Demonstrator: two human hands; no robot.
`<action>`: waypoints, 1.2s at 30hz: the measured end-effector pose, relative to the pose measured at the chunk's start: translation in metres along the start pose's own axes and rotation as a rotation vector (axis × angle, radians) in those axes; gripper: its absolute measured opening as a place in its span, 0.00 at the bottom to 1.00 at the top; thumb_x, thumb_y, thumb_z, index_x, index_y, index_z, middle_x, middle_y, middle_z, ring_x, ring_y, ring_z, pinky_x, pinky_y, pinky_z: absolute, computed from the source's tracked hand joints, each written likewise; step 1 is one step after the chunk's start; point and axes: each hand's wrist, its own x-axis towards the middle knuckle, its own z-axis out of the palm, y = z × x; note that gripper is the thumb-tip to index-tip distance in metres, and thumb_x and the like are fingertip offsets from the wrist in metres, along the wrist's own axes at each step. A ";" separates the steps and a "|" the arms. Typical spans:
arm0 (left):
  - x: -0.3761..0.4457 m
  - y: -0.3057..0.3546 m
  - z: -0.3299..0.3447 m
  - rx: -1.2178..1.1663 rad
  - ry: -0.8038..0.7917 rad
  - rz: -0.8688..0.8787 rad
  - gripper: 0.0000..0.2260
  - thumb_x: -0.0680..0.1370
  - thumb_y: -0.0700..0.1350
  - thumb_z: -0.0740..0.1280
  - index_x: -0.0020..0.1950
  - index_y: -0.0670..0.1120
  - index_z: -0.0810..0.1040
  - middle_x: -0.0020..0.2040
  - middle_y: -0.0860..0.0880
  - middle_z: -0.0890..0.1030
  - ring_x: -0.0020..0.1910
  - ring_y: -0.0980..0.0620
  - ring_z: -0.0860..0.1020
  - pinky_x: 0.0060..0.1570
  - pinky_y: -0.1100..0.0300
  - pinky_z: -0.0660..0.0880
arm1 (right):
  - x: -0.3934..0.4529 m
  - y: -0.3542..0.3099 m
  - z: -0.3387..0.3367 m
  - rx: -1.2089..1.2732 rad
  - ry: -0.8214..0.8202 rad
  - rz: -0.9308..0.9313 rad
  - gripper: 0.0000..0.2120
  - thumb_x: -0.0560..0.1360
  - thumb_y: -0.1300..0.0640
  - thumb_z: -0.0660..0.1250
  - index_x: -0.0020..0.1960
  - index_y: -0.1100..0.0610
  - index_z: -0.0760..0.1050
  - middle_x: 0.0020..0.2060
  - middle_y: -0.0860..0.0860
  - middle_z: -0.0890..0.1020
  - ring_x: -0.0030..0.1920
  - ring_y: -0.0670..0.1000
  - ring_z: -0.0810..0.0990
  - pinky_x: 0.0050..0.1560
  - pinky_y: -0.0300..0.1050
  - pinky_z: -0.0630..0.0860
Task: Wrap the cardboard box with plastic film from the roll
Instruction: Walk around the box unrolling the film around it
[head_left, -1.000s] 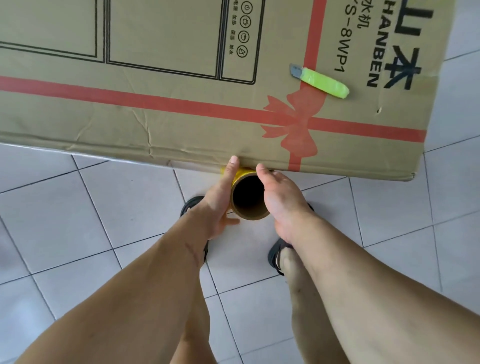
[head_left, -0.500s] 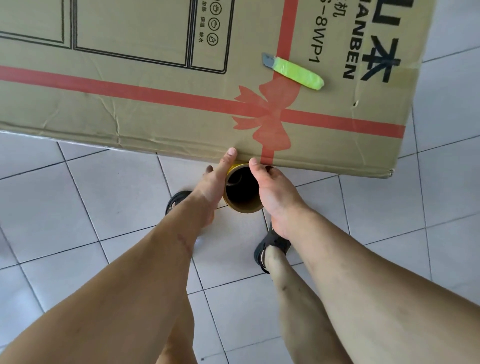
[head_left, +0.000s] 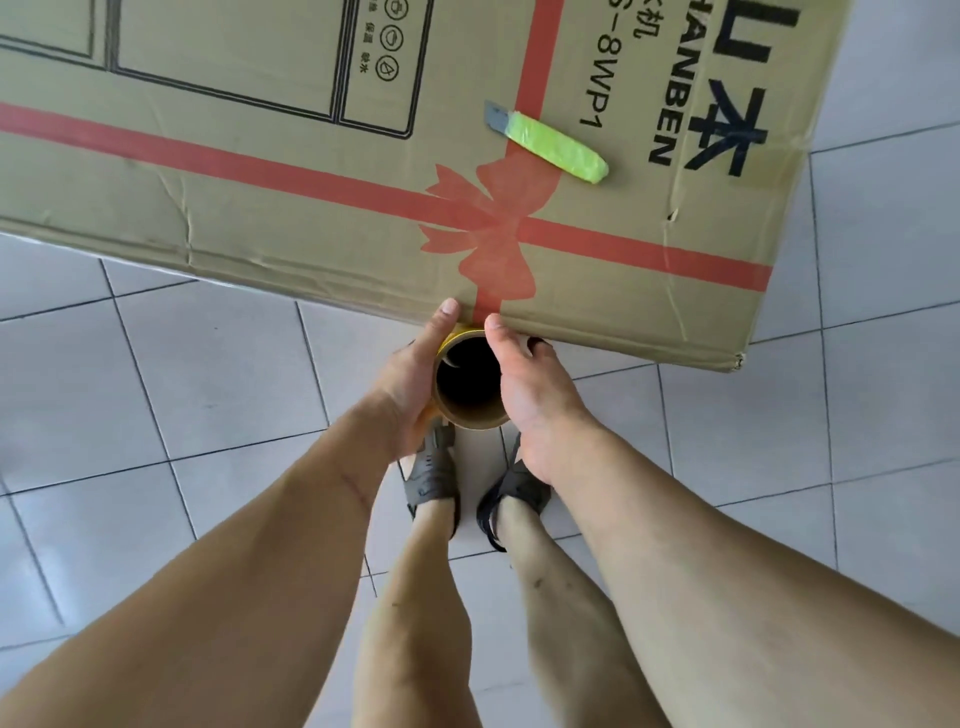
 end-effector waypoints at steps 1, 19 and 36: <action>-0.002 0.001 0.001 0.011 -0.036 -0.013 0.42 0.71 0.78 0.67 0.71 0.47 0.85 0.63 0.44 0.89 0.66 0.43 0.87 0.76 0.40 0.76 | 0.000 -0.001 -0.002 0.025 0.000 0.011 0.32 0.76 0.33 0.64 0.72 0.50 0.70 0.67 0.46 0.76 0.61 0.48 0.74 0.58 0.44 0.66; -0.001 -0.005 0.037 0.000 -0.175 -0.171 0.52 0.67 0.86 0.63 0.72 0.46 0.84 0.65 0.43 0.88 0.67 0.43 0.86 0.73 0.41 0.79 | 0.004 0.014 -0.044 0.017 -0.024 0.007 0.21 0.77 0.35 0.65 0.60 0.49 0.78 0.60 0.43 0.80 0.60 0.45 0.77 0.59 0.41 0.71; 0.003 -0.019 0.077 -0.023 -0.062 -0.116 0.60 0.53 0.87 0.73 0.76 0.51 0.80 0.70 0.45 0.86 0.72 0.40 0.81 0.78 0.35 0.71 | 0.006 0.019 -0.085 -0.108 -0.016 0.024 0.40 0.70 0.25 0.62 0.72 0.52 0.70 0.67 0.44 0.75 0.65 0.47 0.73 0.61 0.43 0.65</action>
